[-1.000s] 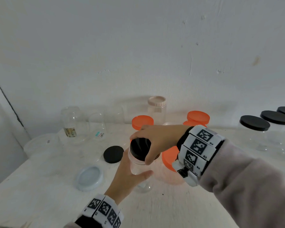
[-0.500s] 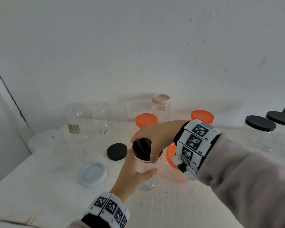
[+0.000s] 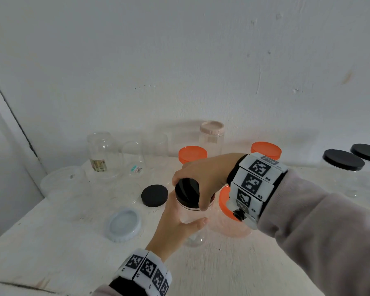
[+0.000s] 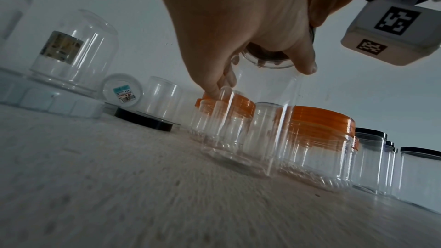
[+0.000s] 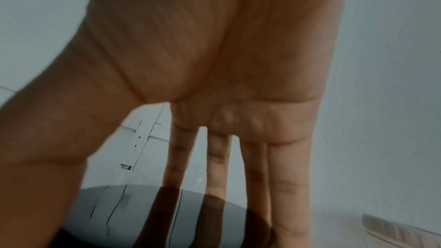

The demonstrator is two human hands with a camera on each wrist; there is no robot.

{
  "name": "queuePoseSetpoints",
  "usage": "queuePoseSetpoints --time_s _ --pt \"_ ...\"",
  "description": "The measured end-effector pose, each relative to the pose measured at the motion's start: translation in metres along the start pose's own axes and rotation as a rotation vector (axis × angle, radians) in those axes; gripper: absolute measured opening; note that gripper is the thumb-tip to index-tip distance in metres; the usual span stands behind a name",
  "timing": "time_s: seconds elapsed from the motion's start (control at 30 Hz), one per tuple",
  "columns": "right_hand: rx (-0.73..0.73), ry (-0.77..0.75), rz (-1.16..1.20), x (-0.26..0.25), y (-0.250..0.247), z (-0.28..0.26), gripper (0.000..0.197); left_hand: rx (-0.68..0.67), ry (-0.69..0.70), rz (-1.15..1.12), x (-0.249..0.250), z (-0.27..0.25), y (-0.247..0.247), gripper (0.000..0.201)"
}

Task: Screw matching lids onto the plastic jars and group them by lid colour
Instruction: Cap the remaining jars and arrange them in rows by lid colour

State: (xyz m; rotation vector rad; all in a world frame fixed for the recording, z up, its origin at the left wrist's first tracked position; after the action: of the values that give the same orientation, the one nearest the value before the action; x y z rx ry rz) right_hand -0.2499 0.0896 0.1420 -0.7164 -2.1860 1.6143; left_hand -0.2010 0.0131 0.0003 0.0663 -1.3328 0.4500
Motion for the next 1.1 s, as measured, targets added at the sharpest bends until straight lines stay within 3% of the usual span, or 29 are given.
queuePoseSetpoints --time_s 0.3,0.93,1.1 --pt "-0.016 -0.058 0.067 0.003 0.002 -0.001 0.078 -0.042 0.0 0.019 -0.001 0.001 -0.001 0.079" --pt "0.297 0.026 -0.024 0.005 0.01 0.0 0.056 -0.007 0.043 0.054 0.01 -0.002 -0.001 0.08" --pt "0.286 0.055 -0.011 0.005 0.011 0.0 0.061 -0.004 0.037 0.053 0.01 -0.003 -0.001 0.081"
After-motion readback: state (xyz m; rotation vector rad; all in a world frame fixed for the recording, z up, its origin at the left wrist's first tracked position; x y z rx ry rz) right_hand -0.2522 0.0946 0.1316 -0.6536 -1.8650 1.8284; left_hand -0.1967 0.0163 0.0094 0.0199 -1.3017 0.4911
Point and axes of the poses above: each hand's wrist, its own z-axis towards the middle knuckle, its own y-axis out of the palm, x = y × z, the point moved 5 cm from there along z, towards the middle knuckle, and after that the axes turned 9 degrees about x, right-handed, at the moved point
